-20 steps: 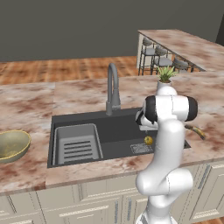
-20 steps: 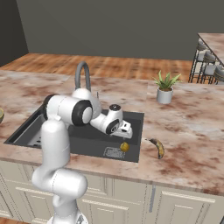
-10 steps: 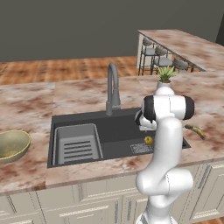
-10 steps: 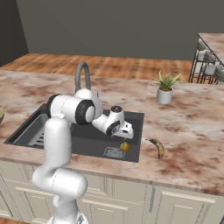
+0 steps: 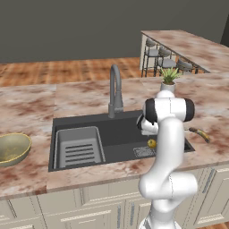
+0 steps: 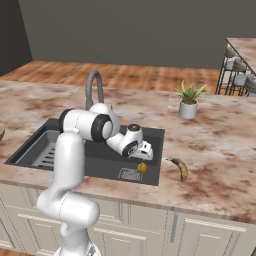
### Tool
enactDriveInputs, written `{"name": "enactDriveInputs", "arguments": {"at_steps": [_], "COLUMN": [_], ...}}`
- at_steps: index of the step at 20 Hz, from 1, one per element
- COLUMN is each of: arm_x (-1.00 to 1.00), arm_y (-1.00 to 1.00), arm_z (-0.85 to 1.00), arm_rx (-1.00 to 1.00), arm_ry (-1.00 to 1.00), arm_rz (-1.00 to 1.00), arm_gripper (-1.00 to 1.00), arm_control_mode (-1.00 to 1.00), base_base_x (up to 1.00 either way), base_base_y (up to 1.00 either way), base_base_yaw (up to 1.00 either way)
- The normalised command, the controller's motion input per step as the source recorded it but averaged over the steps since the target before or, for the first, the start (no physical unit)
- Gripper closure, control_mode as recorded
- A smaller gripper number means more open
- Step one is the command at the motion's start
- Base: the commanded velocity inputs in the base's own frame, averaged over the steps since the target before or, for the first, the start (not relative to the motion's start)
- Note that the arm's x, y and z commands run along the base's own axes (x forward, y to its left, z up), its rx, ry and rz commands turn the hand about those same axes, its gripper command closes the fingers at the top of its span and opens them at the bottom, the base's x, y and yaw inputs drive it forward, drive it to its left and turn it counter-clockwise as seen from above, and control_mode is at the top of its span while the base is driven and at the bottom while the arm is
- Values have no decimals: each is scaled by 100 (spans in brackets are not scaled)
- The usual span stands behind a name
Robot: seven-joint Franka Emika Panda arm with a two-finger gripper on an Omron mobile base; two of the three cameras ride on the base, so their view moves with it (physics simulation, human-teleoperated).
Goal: Remove the squash and banana from the sink. Then move the bowl and cup from the counter to the sink for washing.
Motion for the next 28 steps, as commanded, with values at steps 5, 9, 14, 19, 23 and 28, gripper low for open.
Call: {"name": "enactDriveInputs", "arguments": {"at_steps": [5,9,14,19,23,28], "arm_x": [19,21,22,17,1,4], "arm_y": [-2,-5,-7,-9,-3,0], "arm_z": [-20,-17,-16,-12,-13,-19], "arm_rx": [0,0,-2,-1,0,0], "arm_ry": [0,0,0,0,0,1], "arm_rz": [0,0,0,0,-4,-6], "arm_gripper": [-100,-100,-100,-100,-100,-100], "arm_control_mode": [-100,-100,-100,-100,-100,-100], "base_base_x": [0,0,0,0,0,0], "base_base_y": [0,0,0,0,0,0], "base_base_yaw": [0,0,0,0,0,0]}}
